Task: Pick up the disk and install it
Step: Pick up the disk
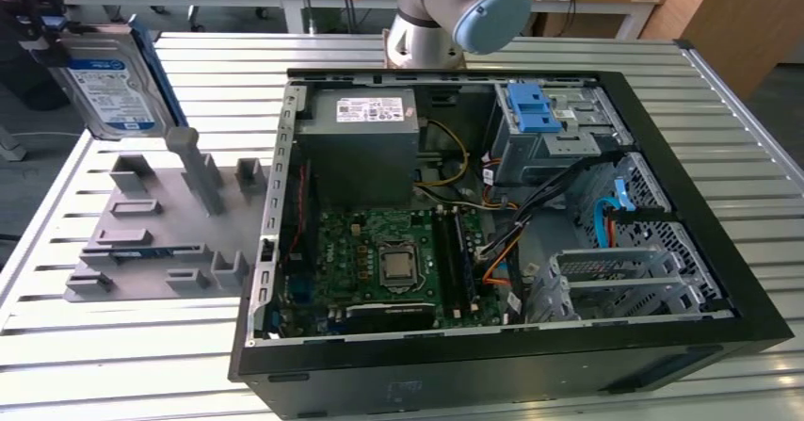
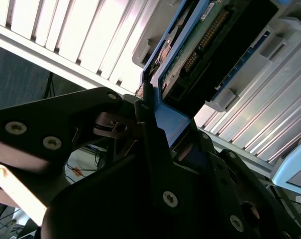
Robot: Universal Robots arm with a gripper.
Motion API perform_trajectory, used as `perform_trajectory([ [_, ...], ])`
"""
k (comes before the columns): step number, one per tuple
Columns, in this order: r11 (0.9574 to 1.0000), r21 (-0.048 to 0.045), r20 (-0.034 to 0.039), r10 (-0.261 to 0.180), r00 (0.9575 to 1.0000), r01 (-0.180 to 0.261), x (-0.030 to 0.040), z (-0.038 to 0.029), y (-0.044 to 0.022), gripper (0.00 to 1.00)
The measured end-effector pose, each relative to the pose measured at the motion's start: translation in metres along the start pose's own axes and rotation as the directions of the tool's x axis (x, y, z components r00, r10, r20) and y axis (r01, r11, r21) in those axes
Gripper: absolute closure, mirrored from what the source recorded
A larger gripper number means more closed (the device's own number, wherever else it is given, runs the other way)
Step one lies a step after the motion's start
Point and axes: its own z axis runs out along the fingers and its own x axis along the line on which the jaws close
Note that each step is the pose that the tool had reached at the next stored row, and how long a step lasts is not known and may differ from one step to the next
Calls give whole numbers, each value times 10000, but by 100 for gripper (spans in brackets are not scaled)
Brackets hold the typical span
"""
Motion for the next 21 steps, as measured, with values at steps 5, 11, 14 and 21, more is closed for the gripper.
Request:
perform_trajectory([
  [5, 10000, 0, 0, 0, 10000, 0, 0, -33, 1, 64],
  [11, 10000, 0, 0, 0, 10000, 0, -1, -79, 1, 64],
  [14, 10000, 0, 0, 0, 10000, 0, -1, -100, 2, 64],
  [21, 10000, 0, 0, 0, 10000, 0, -1, -147, 2, 64],
])
